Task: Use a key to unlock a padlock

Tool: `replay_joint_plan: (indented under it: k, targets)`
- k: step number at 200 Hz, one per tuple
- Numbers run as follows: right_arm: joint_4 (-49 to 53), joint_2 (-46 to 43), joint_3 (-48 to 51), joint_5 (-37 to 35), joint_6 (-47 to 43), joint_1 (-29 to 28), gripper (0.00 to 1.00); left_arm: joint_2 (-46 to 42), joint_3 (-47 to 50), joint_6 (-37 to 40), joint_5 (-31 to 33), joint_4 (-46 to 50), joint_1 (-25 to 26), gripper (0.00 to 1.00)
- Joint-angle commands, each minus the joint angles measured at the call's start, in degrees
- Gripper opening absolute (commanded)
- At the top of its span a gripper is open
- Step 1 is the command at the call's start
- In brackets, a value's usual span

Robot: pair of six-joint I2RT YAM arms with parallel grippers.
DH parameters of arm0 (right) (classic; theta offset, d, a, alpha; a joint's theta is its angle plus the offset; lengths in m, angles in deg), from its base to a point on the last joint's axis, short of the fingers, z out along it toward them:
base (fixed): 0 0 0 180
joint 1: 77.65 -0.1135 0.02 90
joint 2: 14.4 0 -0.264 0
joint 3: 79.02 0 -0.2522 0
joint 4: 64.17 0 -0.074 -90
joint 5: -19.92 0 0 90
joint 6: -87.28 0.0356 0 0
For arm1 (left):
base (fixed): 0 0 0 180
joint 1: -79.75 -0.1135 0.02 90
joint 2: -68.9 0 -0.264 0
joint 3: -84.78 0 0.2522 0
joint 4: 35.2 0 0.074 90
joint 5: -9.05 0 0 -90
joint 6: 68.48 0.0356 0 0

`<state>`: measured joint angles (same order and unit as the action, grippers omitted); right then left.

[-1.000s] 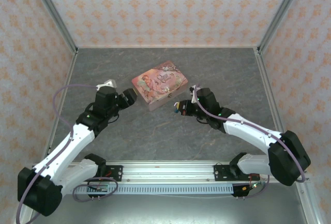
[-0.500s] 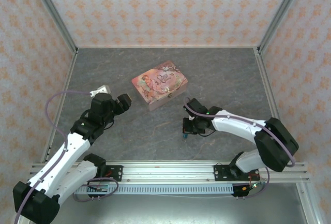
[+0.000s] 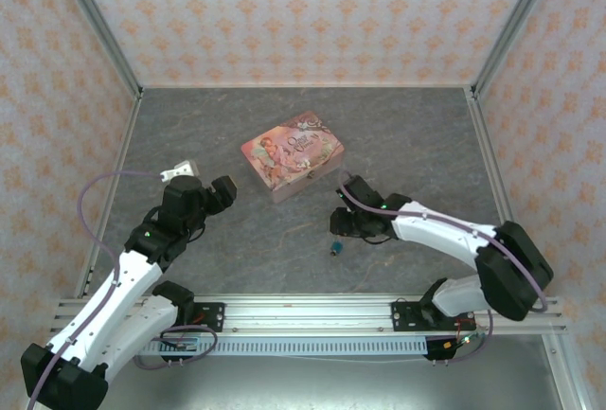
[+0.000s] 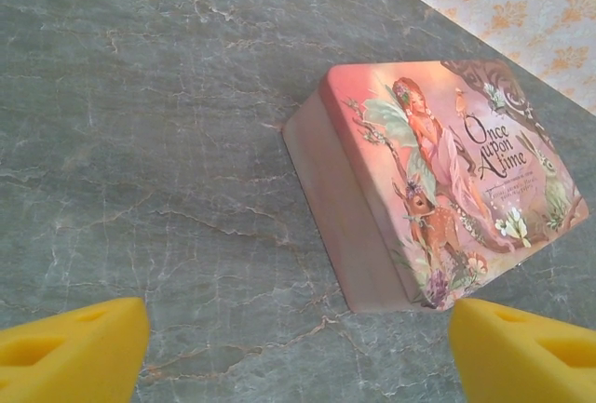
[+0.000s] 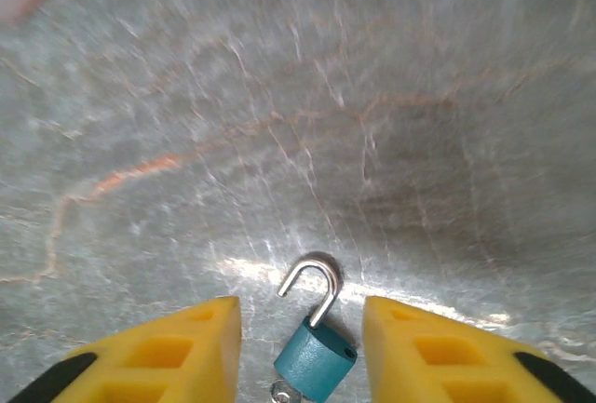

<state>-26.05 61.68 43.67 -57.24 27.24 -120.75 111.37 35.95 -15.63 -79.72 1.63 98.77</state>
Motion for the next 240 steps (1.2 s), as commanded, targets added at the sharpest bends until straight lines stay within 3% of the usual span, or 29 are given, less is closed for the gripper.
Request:
replay_joint_plan:
  k: [1, 52, 87, 126, 175, 183, 217, 240]
  targets:
    - [2.79, -4.43, 0.22, -7.51, -1.75, -0.24, 0.43, -0.3, 0.44, 1.73, 2.15, 1.1, -0.48, 0.84]
    - [5.23, -14.77, 1.1, -20.48, -7.05, 0.51, 0.62, -0.46, -0.17, 4.52, 4.38, 1.31, -0.58, 0.84]
    - [3.5, -22.12, 3.54, -25.01, -11.8, 5.28, 0.7, -0.33, -0.04, 9.13, 9.77, -1.17, -0.67, 0.85]
    - [-0.94, -29.32, 9.45, -25.7, -15.16, 11.0, 0.78, -0.06, 7.16, 15.68, 20.4, -14.51, -0.75, 0.89]
    - [-2.9, -34.06, 10.74, -32.1, -22.36, 15.79, 1.0, 0.54, 13.44, 22.4, 30.0, -27.29, -0.76, 0.96]
    - [-4.1, -33.98, 10.98, -32.39, -24.37, 16.5, 0.99, 0.83, 13.6, 22.48, 31.34, -28.16, -0.9, 1.0]
    - [-11.8, -32.13, 13.08, -31.13, -30.17, 20.18, 0.99, 5.15, 15.49, 24.26, 32.12, -36.43, -1.34, 1.0]
    - [-20.24, -30.19, 17.3, -30.67, -34.4, 23.04, 0.99, 9.59, 12.52, 25.53, 32.31, -35.65, -1.74, 1.0]
